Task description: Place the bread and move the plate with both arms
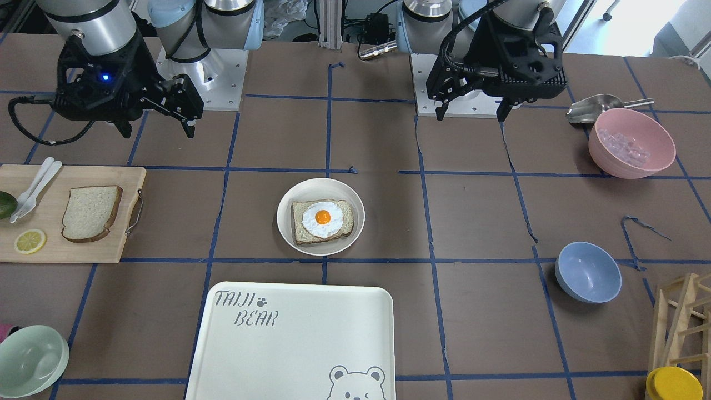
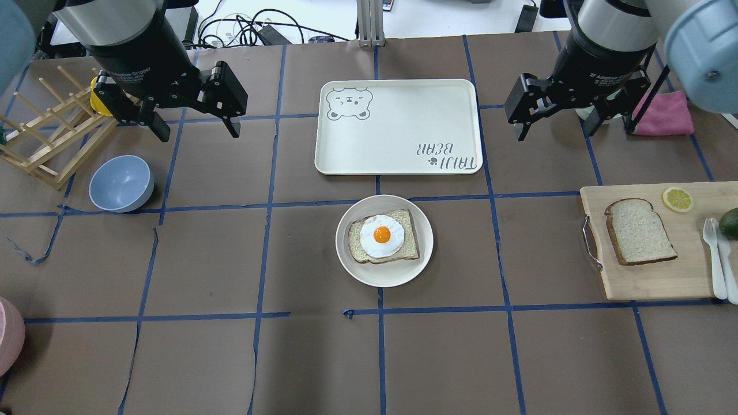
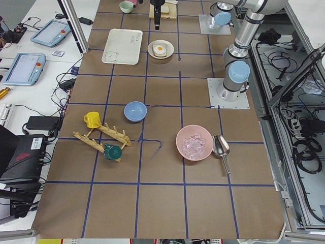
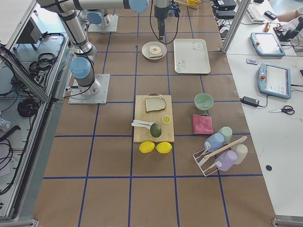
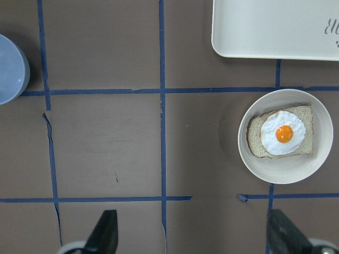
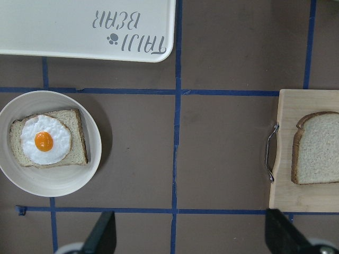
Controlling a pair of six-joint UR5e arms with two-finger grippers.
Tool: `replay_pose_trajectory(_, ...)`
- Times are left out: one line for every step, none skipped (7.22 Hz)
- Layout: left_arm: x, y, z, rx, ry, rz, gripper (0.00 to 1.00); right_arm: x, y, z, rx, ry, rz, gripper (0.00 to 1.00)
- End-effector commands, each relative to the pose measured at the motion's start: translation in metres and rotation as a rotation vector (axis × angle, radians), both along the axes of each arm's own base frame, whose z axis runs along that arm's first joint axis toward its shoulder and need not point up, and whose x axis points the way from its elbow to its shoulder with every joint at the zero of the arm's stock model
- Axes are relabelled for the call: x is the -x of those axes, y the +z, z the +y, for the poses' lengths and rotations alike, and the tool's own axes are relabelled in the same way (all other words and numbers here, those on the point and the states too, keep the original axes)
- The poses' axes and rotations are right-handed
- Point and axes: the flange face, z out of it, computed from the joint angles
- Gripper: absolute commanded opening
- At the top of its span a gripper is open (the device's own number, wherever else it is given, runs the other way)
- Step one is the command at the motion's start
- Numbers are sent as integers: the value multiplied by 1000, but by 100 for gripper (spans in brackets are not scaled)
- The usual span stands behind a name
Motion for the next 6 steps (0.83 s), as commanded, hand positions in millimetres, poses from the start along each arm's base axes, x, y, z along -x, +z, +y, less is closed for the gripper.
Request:
replay_pose_trajectory(3, -53, -9, -100, 22, -8, 100, 7, -10, -5, -36, -15, 6, 100)
replay_pose_trajectory(7, -78, -11, -114, 57, -11, 100, 15, -25, -13, -70, -32, 5, 100)
replay_pose_trajectory(24, -104, -12, -113, 97, -2, 100, 43, -44, -22, -112, -82, 20, 100)
replay_pose_trajectory(44, -138, -6, -93, 73, -1, 100, 91, -75, -30, -167, -164, 17, 100)
replay_pose_trajectory(57, -184, 7, -73, 81, -1, 100, 130, -106, -43, -147, -222, 13, 90)
replay_pose_trajectory(67, -222, 25, -55, 118, 1, 100, 147, -146, -59, -136, -240, 25, 88)
